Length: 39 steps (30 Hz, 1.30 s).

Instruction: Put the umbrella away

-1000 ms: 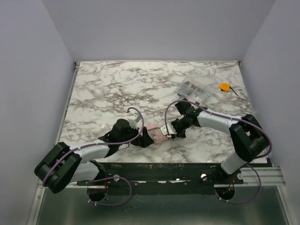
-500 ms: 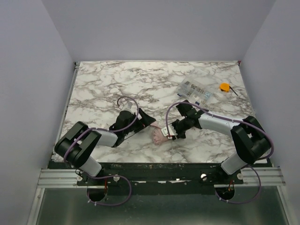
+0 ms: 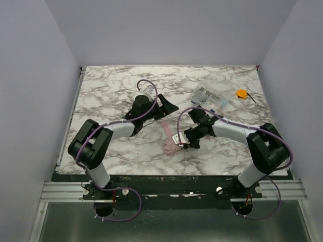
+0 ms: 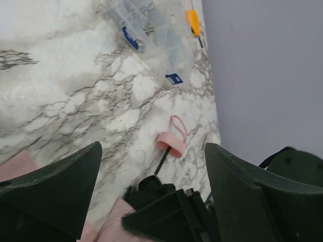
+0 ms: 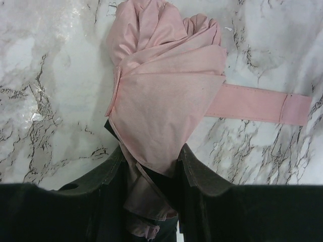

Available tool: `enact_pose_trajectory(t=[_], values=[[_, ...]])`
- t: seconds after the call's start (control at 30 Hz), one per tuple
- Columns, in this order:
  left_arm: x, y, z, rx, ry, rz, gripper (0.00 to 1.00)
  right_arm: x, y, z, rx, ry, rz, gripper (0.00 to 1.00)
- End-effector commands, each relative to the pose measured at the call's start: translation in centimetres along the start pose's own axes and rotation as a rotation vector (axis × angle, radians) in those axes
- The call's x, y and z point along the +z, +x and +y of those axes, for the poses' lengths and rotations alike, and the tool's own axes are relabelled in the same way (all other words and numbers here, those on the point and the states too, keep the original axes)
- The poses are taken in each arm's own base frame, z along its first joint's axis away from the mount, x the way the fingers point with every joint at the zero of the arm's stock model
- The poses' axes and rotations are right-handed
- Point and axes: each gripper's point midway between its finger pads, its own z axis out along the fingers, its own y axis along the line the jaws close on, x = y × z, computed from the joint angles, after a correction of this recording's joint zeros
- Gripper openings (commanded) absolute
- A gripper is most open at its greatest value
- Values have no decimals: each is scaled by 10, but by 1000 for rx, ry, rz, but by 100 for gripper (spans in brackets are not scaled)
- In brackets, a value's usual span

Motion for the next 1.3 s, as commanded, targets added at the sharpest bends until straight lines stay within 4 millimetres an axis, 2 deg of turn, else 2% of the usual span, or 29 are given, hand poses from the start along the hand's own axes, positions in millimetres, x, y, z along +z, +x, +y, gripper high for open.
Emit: enact_pose_trajectory(t=[0.0,0.07,0.17,0.2,0.23,0.33,0.37,0.5,0.57,0.63,0.67,0.77,0.93,1.07,1.27], values=[[-43,-18,-2,236,-44,-58,85,7,41,107,340,-355,194,0],[-75,-34,-5,352,-57,-160,87,5,37,110,376,-402,186,0],[-126,-48,-1,417,-54,-312,98,3,29,114,448,-494,169,0],[-139,-44,8,422,-54,-332,98,3,26,116,477,-528,167,0],[-151,-42,7,440,-24,-353,98,4,26,115,500,-545,170,0],[-165,-2,-2,592,134,-214,98,5,28,119,606,-630,209,0],[-167,17,-8,637,195,-151,98,7,29,118,640,-648,222,0],[-170,88,-18,929,315,-43,97,14,34,115,752,-668,276,0],[-173,116,-19,1061,369,-16,96,14,36,117,817,-692,304,0],[-175,135,-13,1184,397,-1,96,12,36,121,870,-727,314,0],[-174,142,-8,1239,392,8,96,12,37,122,883,-733,321,0],[-167,146,1,1349,336,41,96,12,46,127,900,-723,372,0],[-140,161,11,1529,298,192,96,13,55,129,910,-706,406,0],[-122,185,17,1569,326,299,96,14,59,124,911,-654,402,0],[-108,225,26,1566,377,418,94,16,63,119,903,-590,411,1]])
